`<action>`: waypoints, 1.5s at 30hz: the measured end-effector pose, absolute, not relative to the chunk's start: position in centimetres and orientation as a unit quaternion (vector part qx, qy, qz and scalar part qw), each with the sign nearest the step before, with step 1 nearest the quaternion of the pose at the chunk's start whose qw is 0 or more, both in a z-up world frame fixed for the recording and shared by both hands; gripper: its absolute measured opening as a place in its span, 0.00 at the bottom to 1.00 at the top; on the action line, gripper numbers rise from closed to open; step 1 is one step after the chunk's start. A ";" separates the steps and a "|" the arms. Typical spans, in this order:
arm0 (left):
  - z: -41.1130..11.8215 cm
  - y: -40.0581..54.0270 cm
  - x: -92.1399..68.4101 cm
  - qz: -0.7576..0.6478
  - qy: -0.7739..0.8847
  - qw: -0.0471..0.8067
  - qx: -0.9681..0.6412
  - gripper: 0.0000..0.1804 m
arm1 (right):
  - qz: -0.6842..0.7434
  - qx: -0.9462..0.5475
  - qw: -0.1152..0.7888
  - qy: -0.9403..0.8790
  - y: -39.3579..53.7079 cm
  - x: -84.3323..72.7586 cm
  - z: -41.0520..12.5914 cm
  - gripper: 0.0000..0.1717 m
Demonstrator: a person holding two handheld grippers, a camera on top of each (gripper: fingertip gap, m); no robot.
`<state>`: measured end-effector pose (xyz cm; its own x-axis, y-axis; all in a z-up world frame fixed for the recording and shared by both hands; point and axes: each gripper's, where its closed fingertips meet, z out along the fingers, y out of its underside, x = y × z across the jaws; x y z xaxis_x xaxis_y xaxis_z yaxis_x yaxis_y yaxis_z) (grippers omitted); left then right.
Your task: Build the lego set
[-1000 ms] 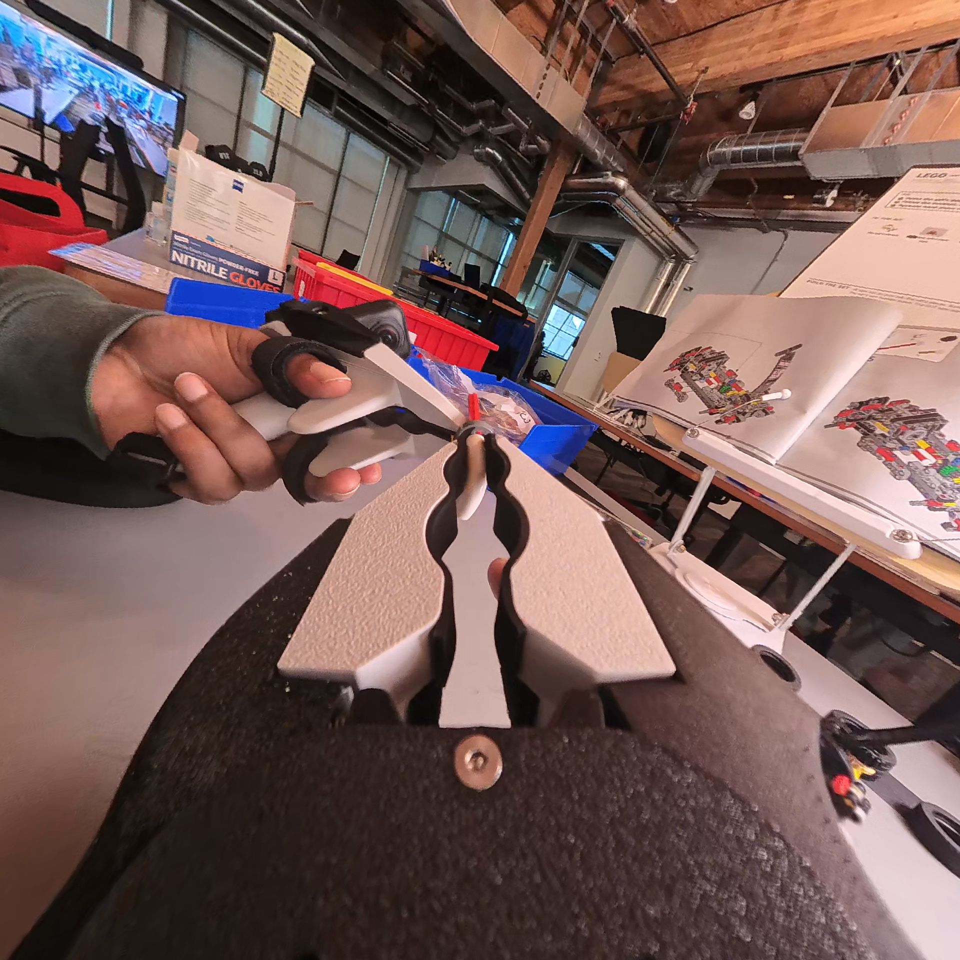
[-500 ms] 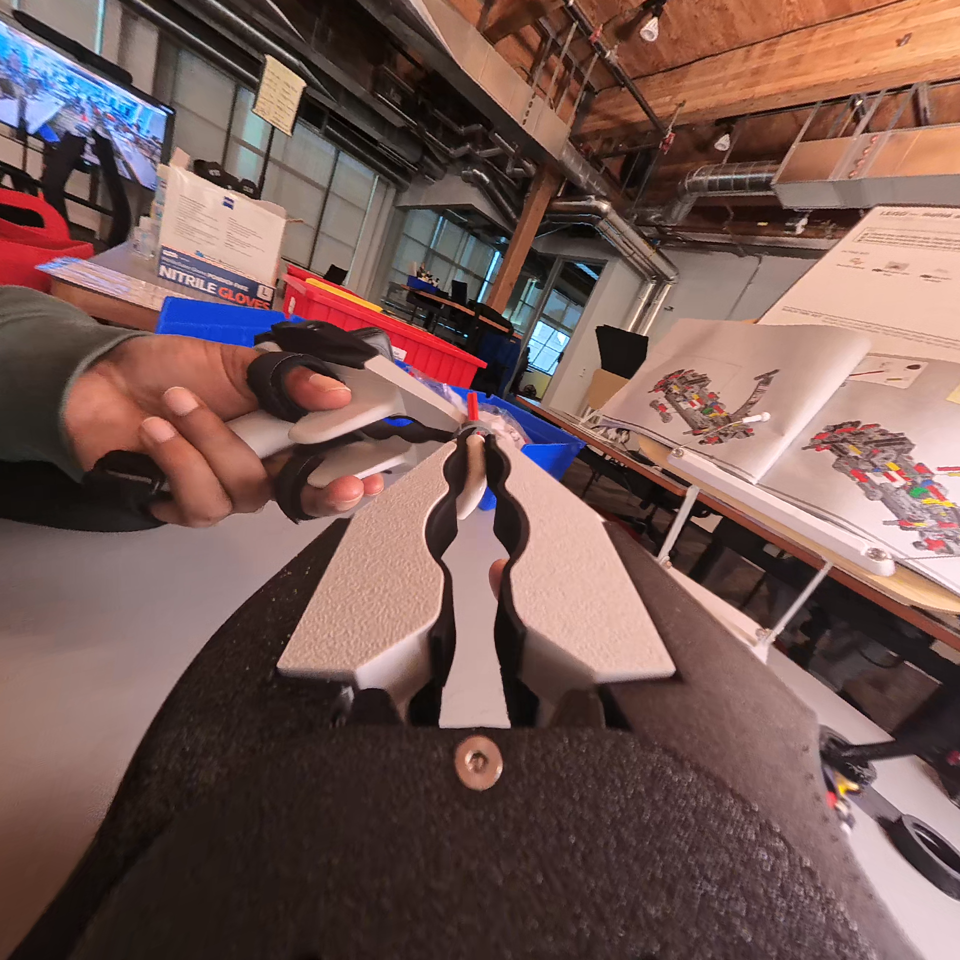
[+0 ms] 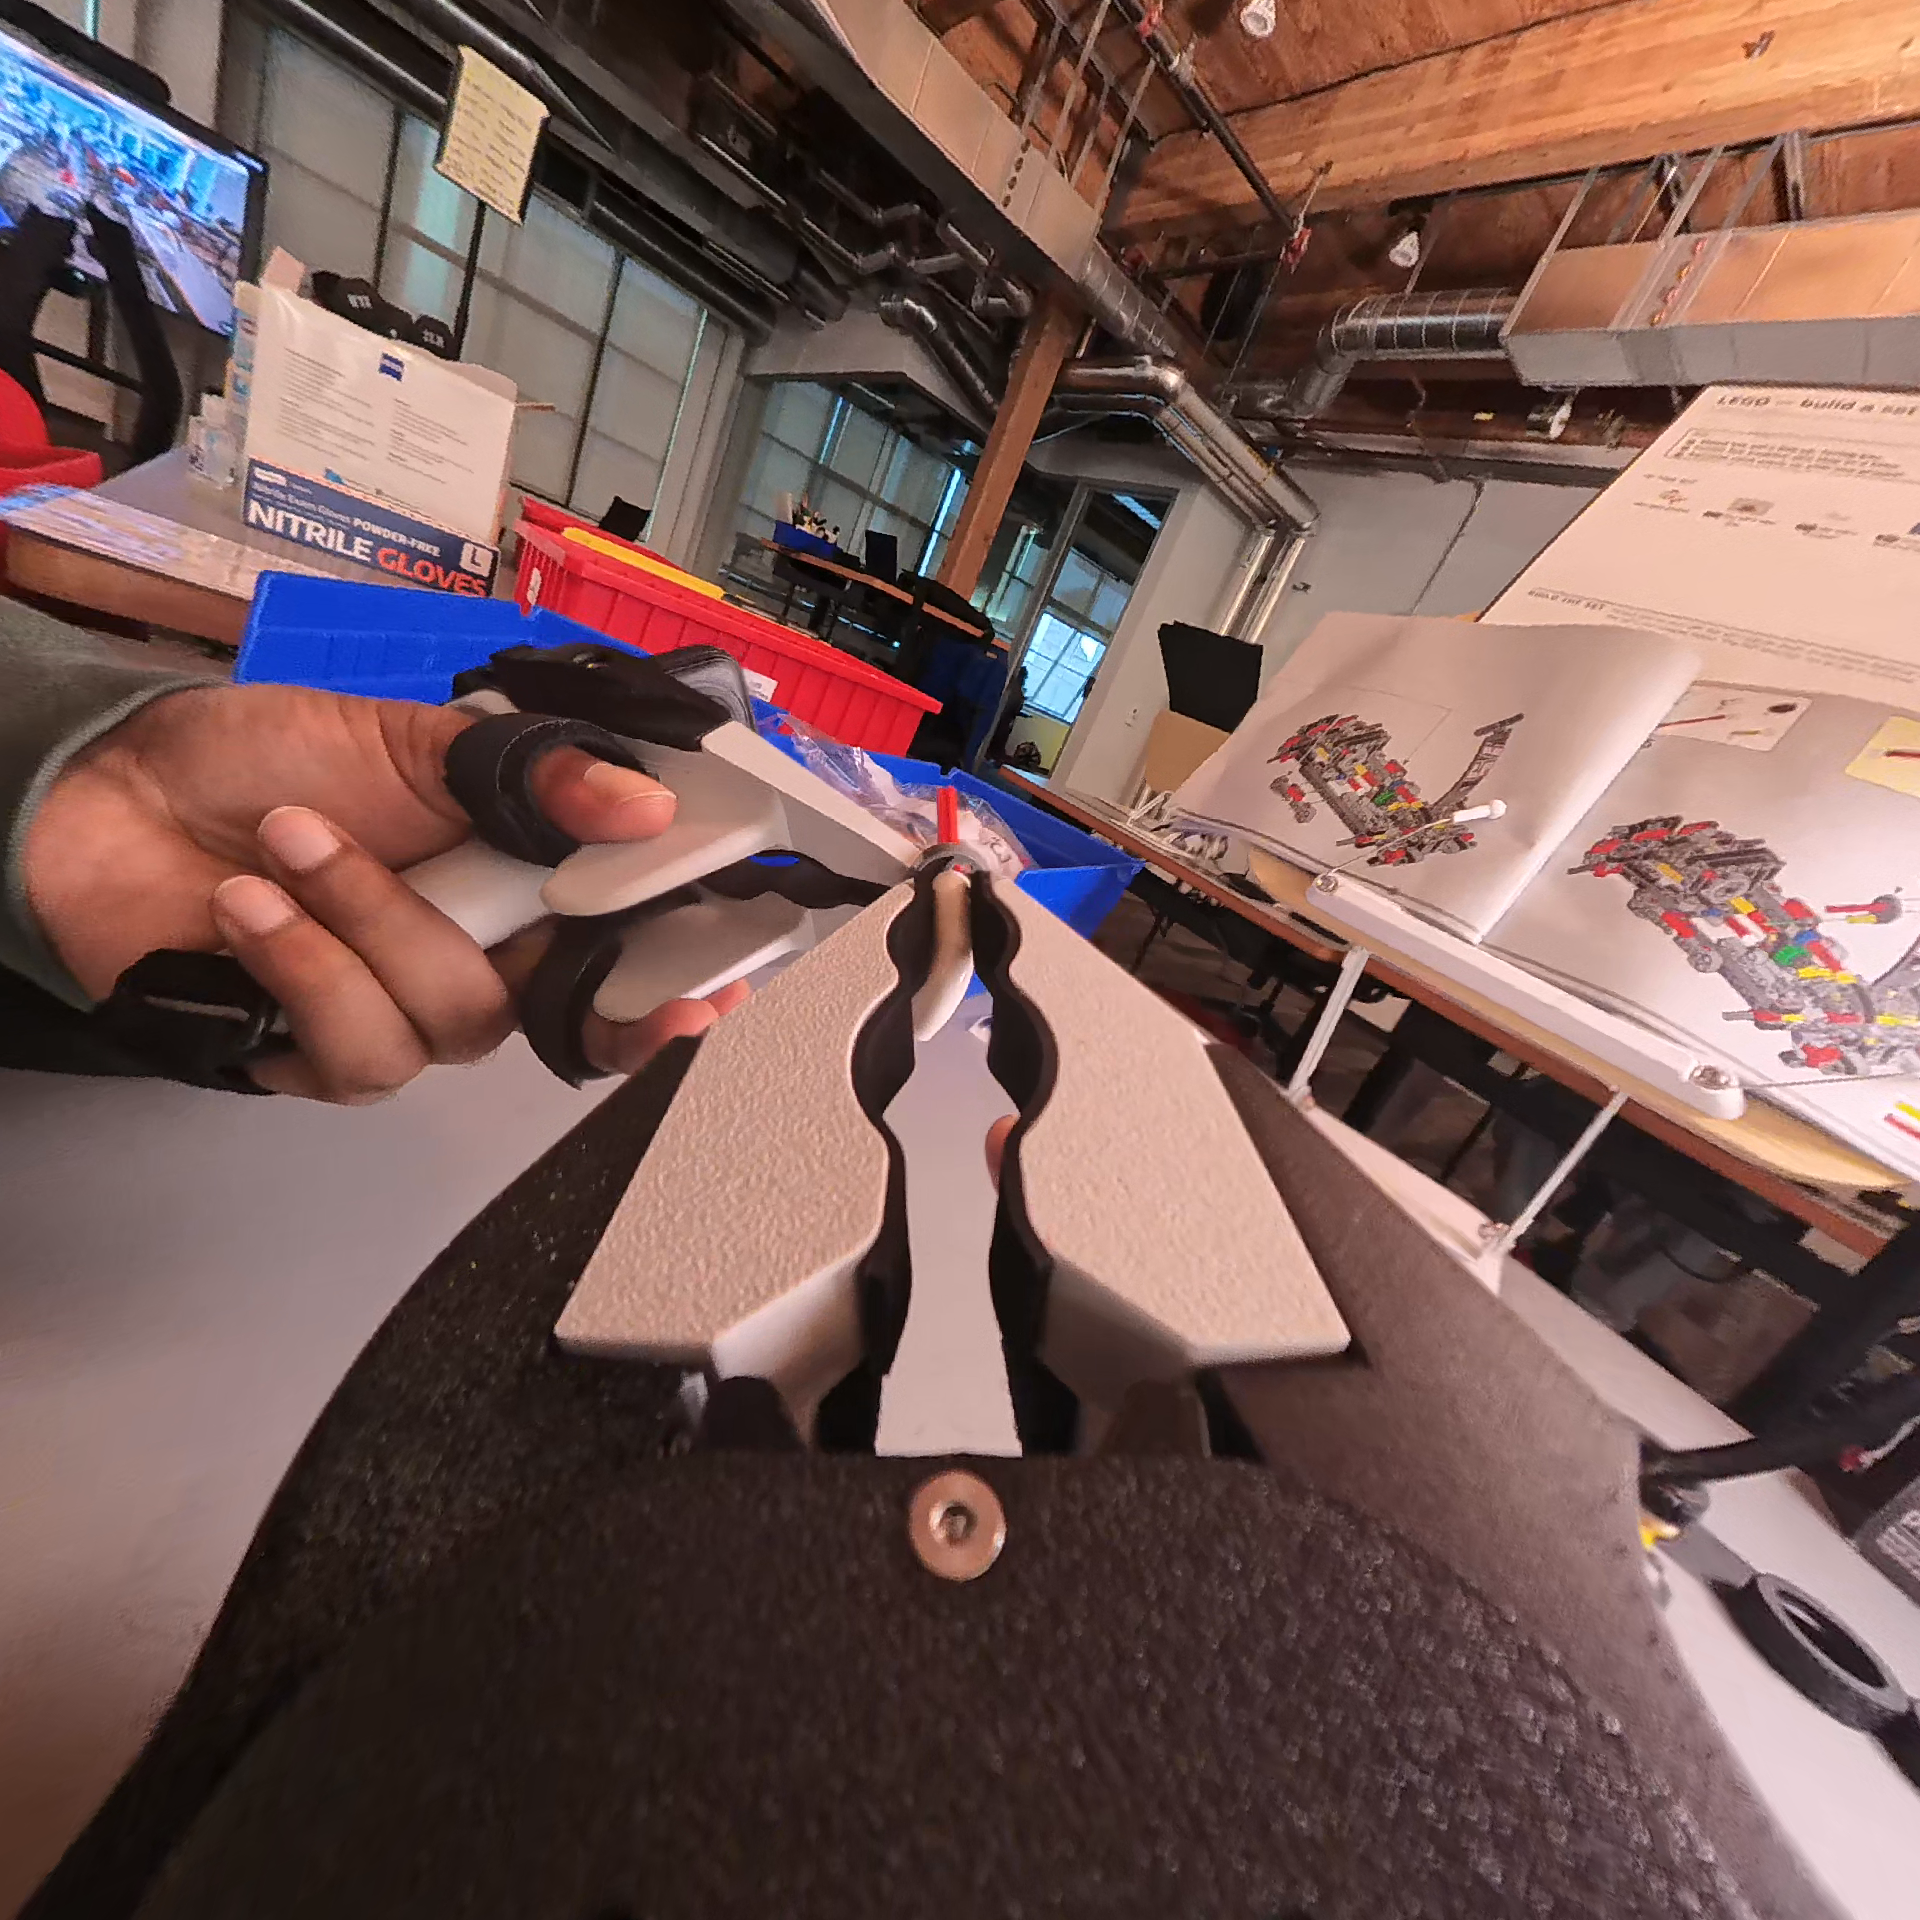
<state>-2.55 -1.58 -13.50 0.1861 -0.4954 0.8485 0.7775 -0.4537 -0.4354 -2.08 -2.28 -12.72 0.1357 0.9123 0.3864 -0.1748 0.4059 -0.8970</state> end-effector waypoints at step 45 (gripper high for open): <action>-16.4 -3.0 0.4 -0.552 0.075 0.504 -0.660 0.00 | 0.616 -0.477 0.289 -0.557 -2.6 0.1 -16.1 0.03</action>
<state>0.44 -3.01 -16.37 0.3800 -0.6552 0.6529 0.4564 -0.4812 -0.7485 0.09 -2.58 -16.12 -0.3783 0.8871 -0.2644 0.1744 -0.2122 -0.9615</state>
